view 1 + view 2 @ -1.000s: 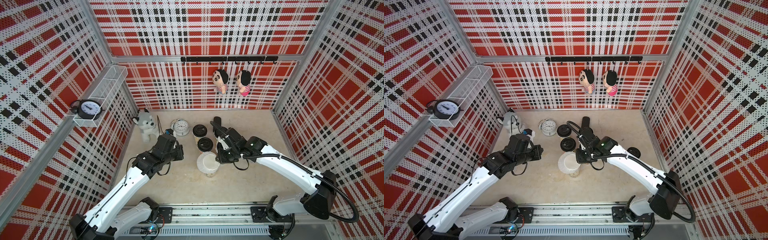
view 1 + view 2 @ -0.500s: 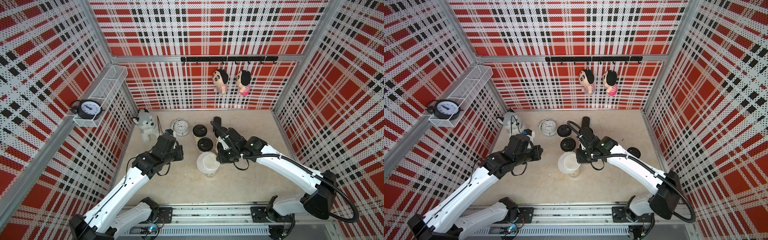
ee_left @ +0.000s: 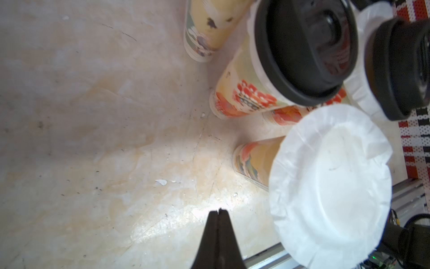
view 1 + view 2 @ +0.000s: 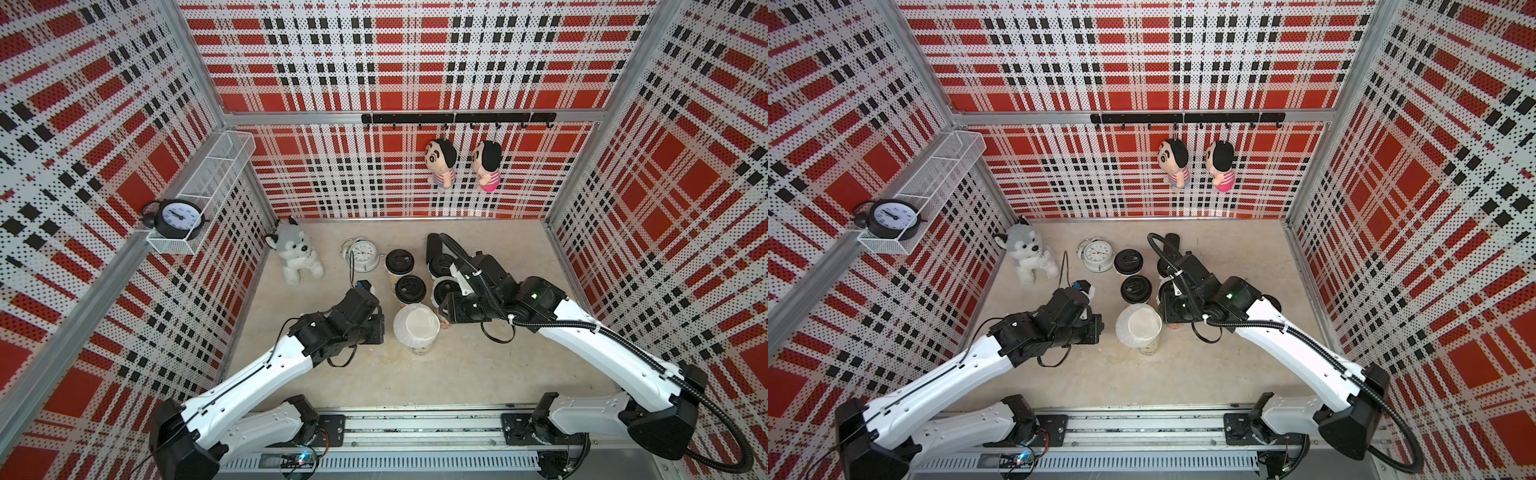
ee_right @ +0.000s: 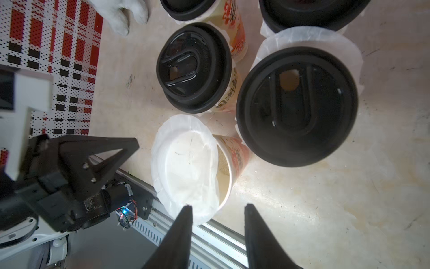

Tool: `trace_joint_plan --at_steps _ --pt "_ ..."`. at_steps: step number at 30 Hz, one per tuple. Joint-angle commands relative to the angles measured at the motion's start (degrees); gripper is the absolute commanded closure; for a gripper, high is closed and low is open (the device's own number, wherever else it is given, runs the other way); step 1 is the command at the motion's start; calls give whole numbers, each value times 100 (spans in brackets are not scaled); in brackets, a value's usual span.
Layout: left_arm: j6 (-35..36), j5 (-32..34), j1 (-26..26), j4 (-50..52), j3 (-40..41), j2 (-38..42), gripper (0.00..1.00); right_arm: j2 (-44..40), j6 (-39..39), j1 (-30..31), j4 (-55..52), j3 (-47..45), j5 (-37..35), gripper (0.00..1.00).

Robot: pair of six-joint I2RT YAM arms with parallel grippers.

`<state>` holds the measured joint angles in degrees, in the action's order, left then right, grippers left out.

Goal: Put the leak-proof paper on the milk tea cups
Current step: Adjust the leak-proof paper on the cup.

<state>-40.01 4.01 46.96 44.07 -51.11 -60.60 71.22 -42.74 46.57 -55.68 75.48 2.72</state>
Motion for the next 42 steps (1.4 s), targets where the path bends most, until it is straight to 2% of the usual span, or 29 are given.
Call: trace_joint_plan --at_steps 1,13,35,42 --pt "-362 188 303 -113 33 -159 100 -321 -17 -83 -132 -23 -199 58" --pt "-347 227 468 -430 -194 -682 100 -821 -85 -201 -117 -346 -262 56" --pt "-113 232 530 -549 -592 -1182 100 -920 -133 -209 -64 -480 -228 54" --pt "-104 203 534 -549 -606 -1192 100 -974 -168 -250 -146 -507 -371 47"
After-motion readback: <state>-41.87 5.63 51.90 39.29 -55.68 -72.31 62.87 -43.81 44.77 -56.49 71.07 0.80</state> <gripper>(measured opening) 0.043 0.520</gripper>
